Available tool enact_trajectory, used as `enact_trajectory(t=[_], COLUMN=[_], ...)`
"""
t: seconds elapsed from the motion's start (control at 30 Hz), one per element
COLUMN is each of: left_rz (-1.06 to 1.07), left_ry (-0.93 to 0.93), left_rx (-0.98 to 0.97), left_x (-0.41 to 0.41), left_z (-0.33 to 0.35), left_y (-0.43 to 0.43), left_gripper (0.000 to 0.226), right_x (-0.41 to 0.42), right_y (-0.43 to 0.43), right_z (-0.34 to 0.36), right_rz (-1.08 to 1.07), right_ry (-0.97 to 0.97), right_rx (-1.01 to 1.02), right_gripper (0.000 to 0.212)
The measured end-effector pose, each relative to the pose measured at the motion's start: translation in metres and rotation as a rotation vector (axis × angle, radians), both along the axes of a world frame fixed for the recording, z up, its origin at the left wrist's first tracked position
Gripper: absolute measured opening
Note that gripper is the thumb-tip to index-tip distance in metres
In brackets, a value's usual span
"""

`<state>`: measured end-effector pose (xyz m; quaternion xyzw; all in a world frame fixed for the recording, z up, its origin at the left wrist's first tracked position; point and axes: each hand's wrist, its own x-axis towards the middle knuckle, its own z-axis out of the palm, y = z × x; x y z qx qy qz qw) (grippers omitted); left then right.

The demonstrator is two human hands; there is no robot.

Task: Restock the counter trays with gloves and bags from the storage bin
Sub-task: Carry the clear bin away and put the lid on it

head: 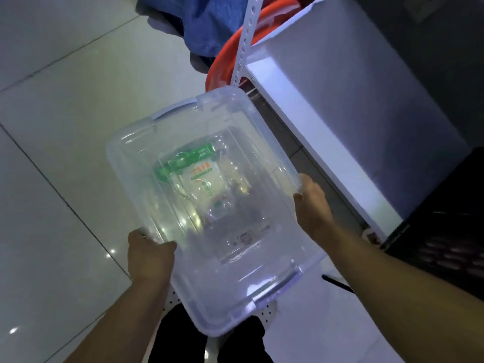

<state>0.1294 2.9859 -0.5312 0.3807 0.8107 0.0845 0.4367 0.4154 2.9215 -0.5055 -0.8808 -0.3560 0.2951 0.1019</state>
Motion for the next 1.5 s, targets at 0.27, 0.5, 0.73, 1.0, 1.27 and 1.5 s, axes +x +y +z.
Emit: enact_trajectory(t=[0.27,0.5,0.73,1.0,1.27,1.5], left_rz=[-0.098,-0.171,-0.349,-0.543,-0.659,-0.667], left_ry=[-0.058,-0.132,-0.200,-0.377,-0.403,-0.323], left_rx=[0.051,0.140,0.152,0.098,0.070,0.056], left_x=[-0.001,0.020,0.063,0.127,0.150,0.123], left_z=[0.111,0.209,0.254,0.239,0.222,0.213], left_y=[-0.014,-0.006,0.025,0.086,0.133,0.159], left_gripper=[0.052,0.055,0.050,0.050,0.049,0.034], right_x=[-0.010,-0.003,0.009,0.023,0.016,0.037], right_y=[-0.059,-0.095,-0.106,-0.098,-0.058,0.002], right_z=[0.100,0.191,0.239,0.221,0.191,0.190], right_rz=[-0.189,-0.292,-0.492,-0.770,-1.013,-1.204], right_ry=[0.025,0.079,0.143,0.071,0.010,-0.007], right_rx=[0.100,0.182,0.260,0.238,0.260,0.186], right_gripper=[0.043,0.033,0.036,0.013,0.010,0.037])
